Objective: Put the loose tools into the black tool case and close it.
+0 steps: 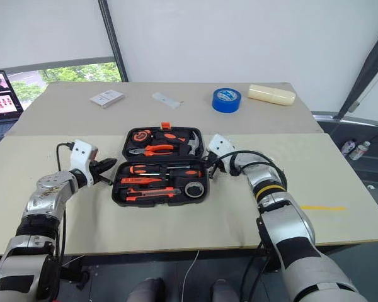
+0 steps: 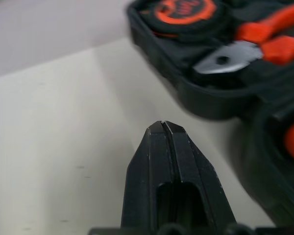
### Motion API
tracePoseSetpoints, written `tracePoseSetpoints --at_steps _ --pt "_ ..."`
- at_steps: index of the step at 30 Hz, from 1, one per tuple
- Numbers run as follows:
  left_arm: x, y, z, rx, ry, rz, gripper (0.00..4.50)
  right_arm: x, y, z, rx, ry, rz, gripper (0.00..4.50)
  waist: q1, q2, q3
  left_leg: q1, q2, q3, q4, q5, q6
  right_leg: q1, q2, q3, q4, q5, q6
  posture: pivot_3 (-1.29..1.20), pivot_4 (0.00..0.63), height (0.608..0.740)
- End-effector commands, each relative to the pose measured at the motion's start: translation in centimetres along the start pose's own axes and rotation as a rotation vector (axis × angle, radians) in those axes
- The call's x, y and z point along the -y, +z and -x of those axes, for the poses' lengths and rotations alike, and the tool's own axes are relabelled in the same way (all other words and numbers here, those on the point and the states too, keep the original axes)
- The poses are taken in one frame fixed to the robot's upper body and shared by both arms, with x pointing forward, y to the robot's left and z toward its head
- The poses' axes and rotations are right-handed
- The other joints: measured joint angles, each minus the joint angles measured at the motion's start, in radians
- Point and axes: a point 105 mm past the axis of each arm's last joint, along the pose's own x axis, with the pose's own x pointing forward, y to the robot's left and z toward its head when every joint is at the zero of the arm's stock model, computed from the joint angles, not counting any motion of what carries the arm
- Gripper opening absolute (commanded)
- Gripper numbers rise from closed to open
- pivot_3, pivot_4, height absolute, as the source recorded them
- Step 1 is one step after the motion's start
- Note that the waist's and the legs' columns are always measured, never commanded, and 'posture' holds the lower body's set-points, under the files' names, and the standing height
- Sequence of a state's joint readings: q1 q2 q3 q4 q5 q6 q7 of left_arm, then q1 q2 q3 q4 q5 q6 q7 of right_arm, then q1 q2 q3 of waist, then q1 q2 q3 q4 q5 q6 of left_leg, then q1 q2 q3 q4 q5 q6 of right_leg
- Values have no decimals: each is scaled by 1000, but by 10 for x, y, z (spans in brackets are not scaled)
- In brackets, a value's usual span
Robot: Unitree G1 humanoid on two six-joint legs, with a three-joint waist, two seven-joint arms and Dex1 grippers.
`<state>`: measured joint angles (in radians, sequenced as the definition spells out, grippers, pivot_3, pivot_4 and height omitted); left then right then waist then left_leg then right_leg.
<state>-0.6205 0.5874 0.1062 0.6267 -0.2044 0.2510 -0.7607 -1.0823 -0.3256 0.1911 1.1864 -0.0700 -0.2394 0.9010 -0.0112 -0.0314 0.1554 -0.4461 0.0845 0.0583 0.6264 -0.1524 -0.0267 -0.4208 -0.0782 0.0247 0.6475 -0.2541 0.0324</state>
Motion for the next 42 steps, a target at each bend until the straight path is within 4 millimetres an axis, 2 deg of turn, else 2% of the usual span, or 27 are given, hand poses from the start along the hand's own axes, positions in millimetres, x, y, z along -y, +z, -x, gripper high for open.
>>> tracePoseSetpoints --at_steps 1,6,13,16,20,22,23,25,28,29,30,33,35,36,38,42 --pt "38 6 -2 45 -235 0 0 -18 16 1 84 165 22 34 -1 0 0 0 0 0 0 0 0 0 0 0 0 0 0 0 150 740" --pt "70 5 5 66 -397 -33 0 -30 2 28 72 244 13 34 4 0 0 -1 0 0 -1 0 0 -1 0 0 0 0 0 0 150 740" --pt "106 -1 8 63 -508 -85 0 -53 -8 71 42 257 -53 34 19 0 0 0 0 0 1 -1 -1 0 0 0 1 0 0 0 150 740" --pt "110 -3 9 58 -505 -87 0 -57 -11 81 23 222 -68 34 23 0 0 0 0 0 1 -1 -1 0 0 1 1 0 0 0 150 740" --pt "91 -5 10 -9 -391 -22 0 -39 -24 94 -38 80 -9 34 23 0 0 0 0 -1 4 0 -1 1 0 2 1 0 0 0 150 740" --pt "85 2 17 -2 -383 10 519 -33 -23 105 -50 55 -34 0 23 0 0 0 0 -1 5 0 -1 1 1 2 1 0 1 0 150 740" --pt "81 3 22 -9 -378 21 717 -31 -20 110 -51 50 -65 295 23 -1 0 0 0 -1 6 0 -1 1 1 3 1 0 2 0 150 740" --pt "72 8 37 -23 -387 32 1447 -34 -20 125 -95 86 -115 806 21 -1 0 0 0 0 6 0 -1 1 1 4 1 1 2 0 150 740" --pt "43 9 56 -123 -287 107 2349 -22 -17 143 -177 -10 -284 1706 15 -1 1 0 0 0 5 0 -1 0 1 5 1 1 2 0 150 740" --pt "34 10 60 -155 -249 128 2929 -18 -16 148 -219 -38 -323 2277 14 -1 1 0 0 0 5 0 -1 0 1 6 1 1 2 0 150 740" --pt "31 17 63 -158 -239 167 3132 -16 -12 151 -244 -53 -369 2494 11 -1 1 0 0 0 5 0 -1 -1 1 6 1 1 2 0 150 740" --pt "37 39 64 -139 -292 269 4352 -10 4 148 -255 -73 -465 3608 9 -1 1 1 0 0 5 0 -1 -1 1 6 1 1 1 0 150 740" --pt "41 48 57 -181 -296 326 4500 -4 8 141 -289 -90 -515 4271 6 -2 1 1 0 0 6 0 -1 -1 1 6 1 1 2 0 150 740" --pt "42 47 53 -230 -276 369 4500 0 2 138 -354 -127 -557 4471 6 -2 1 1 0 0 6 0 0 -1 1 6 1 1 3 0 150 740" --pt "40 47 41 -259 -232 382 4500 9 -2 132 -410 -175 -589 4471 7 -3 1 1 -1 -1 6 0 0 -1 2 6 2 1 3 0 150 740" --pt "42 52 16 -252 -185 378 4500 27 9 107 -372 -211 -624 4471 5 -3 2 0 -2 -1 6 1 0 -1 2 8 1 2 2 0 150 740"
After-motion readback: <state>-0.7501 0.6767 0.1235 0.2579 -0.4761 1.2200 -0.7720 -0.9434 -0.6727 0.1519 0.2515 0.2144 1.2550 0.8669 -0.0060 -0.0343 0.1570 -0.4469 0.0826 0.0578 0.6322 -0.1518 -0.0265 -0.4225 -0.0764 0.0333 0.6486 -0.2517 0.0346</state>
